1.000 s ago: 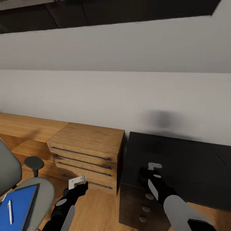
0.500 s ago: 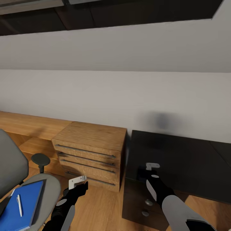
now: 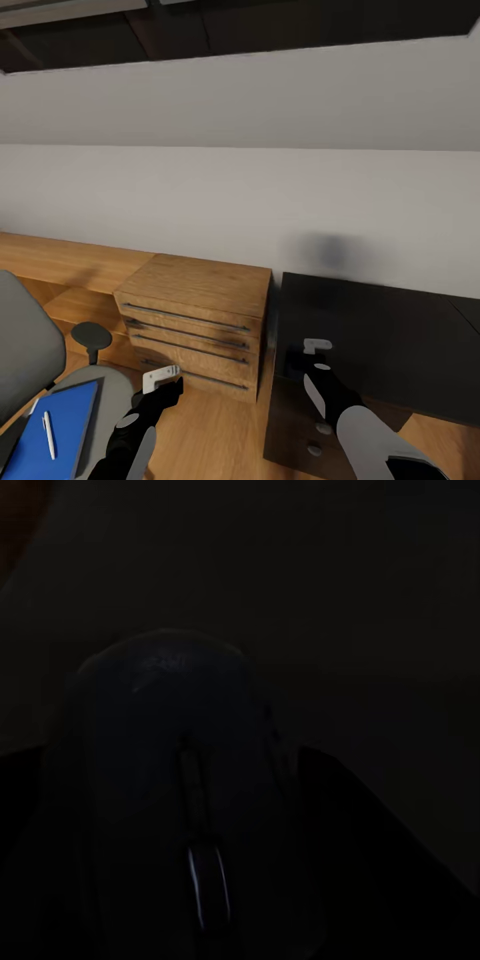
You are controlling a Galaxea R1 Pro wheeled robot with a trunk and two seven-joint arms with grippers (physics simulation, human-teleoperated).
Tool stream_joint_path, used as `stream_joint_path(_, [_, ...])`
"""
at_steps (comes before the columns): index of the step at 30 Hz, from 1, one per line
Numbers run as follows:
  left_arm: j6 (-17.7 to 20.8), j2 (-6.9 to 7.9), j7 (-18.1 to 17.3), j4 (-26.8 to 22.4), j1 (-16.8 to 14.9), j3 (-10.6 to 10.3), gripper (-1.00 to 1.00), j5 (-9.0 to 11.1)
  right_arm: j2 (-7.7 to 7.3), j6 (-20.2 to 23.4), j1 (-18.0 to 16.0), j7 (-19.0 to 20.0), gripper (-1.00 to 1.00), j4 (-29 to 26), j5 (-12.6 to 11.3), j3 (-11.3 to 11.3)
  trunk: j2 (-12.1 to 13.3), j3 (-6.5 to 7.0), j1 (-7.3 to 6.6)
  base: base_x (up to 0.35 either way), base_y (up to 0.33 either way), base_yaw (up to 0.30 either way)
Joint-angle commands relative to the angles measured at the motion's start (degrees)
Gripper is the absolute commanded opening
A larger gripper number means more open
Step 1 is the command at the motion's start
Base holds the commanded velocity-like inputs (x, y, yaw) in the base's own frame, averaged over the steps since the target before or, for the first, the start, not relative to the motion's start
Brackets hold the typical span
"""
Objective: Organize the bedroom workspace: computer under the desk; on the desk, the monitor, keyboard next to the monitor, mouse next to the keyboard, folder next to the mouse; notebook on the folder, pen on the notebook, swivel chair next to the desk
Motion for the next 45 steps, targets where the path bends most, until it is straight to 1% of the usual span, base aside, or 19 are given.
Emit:
stream_joint_path(1, [0.2,0.03,0.5,-0.1,0.0,-0.1,1.0,0.6,0.08,0.3,0.0,0.2,-1.0,4.8,-0.1,-0.3,0.0,-0.07,0.03,0.158,0.127,0.0])
stream_joint_path(9, [0.2,0.03,0.5,0.1,0.0,-0.1,1.0,0.6,0.08,0.3,0.0,0.2,-1.0,4.8,-0.1,-0.3,0.0,-0.07,0.03,0.045,0.036,0.0])
stream_joint_path(10, [0.1,0.03,0.5,0.2,0.0,-0.1,1.0,0.6,0.08,0.3,0.0,0.2,1.0,4.8,-0.1,-0.3,0.0,-0.07,0.03,0.004,0.003,0.0])
stream_joint_path(12, [0.1,0.03,0.6,0.3,0.0,-0.2,1.0,0.5,0.06,0.3,0.0,0.1,1.0,4.8,-0.1,-0.3,0.0,-0.07,0.03,0.002,0.001,0.0])
stream_joint_path(21, [0.2,0.01,0.7,0.3,-0.1,-0.2,1.0,0.5,-0.09,0.2,0.0,0.1,1.0,4.4,0.0,-0.3,3.6,1.55,-1.95,0.0,0.0,0.0])
stream_joint_path(23, [0.2,0.02,0.7,0.3,-0.1,-0.2,1.0,0.5,-0.22,-0.2,0.0,0.0,1.0,2.9,-0.1,-0.3,4.4,1.91,-2.39,0.0,0.0,0.0])
stream_joint_path(26, [0.2,0.02,0.7,0.4,-0.1,-0.2,1.0,0.6,-0.22,-2.1,0.2,-0.1,1.0,-0.2,-0.1,-0.3,5.6,2.45,-3.05,0.0,0.0,0.0])
stream_joint_path(28, [0.2,0.01,0.7,0.4,0.0,-0.2,1.0,0.6,-0.2,-3.0,1.2,-0.1,1.0,-3.6,-0.1,-0.4,6.4,2.8,-3.49,0.0,0.0,0.0])
stream_joint_path(31, [0.2,-0.03,0.7,0.5,0.0,-0.3,1.0,0.6,-0.19,-3.2,2.6,-0.2,1.0,-6.6,-0.1,-0.4,7.6,3.34,-4.14,0.0,0.0,0.0])
stream_joint_path(32, [0.2,-0.03,0.7,0.8,0.0,-0.3,1.0,0.6,-0.16,-3.3,3.8,-0.2,1.0,-9.1,-0.1,-0.4,8.0,3.52,-4.36,0.0,0.0,0.0])
stream_joint_path(34, [0.2,-0.04,0.7,1.1,0.0,-0.3,1.0,0.5,-0.1,-3.3,5.3,-0.2,1.0,-11.9,-0.2,-0.4,8.0,3.52,-4.36,0.0,0.0,0.0])
stream_joint_path(35, [0.2,-0.05,0.7,1.5,0.0,-0.4,1.0,0.5,-0.05,-3.2,8.0,-0.1,1.0,-16.7,-0.3,-0.3,8.0,3.52,-4.36,0.0,0.0,0.0])
stream_joint_path(37, [0.2,-0.05,0.7,1.8,0.0,-0.4,1.0,0.5,-0.01,-3.1,9.9,-0.1,1.0,-20.0,-0.3,-0.3,8.0,3.52,-4.36,0.0,0.0,0.0])
stream_joint_path(38, [0.2,-0.07,0.7,2.1,0.0,-0.5,1.0,0.5,0.03,-3.1,11.7,-0.1,1.0,-23.1,-0.4,-0.3,8.0,3.52,-4.36,0.0,0.0,0.0])
stream_joint_path(39, [0.2,-0.09,0.7,2.2,0.0,-0.5,1.0,0.5,0.04,-3.0,12.5,-0.1,1.0,-24.6,-0.4,-0.3,8.0,3.52,-4.36,0.0,0.0,0.0])
stream_joint_path(40, [0.1,-0.11,0.7,2.3,-0.1,-0.5,1.0,0.5,0.05,-2.8,13.9,-0.1,1.0,-27.3,-0.4,-0.3,8.0,3.52,-4.36,0.0,0.0,0.0])
stream_joint_path(44, [0.1,-0.09,0.7,2.5,-0.1,-0.5,1.0,0.5,0.07,-1.3,15.8,-0.1,1.0,-31.4,-0.6,-0.4,8.0,3.52,-4.36,0.0,0.0,0.0])
stream_joint_path(45, [0.1,-0.07,0.7,2.5,-0.1,-0.6,1.0,0.5,0.03,1.0,16.6,-0.2,1.0,-33.4,-1.2,-0.8,8.0,3.52,-4.36,0.0,0.0,0.0])
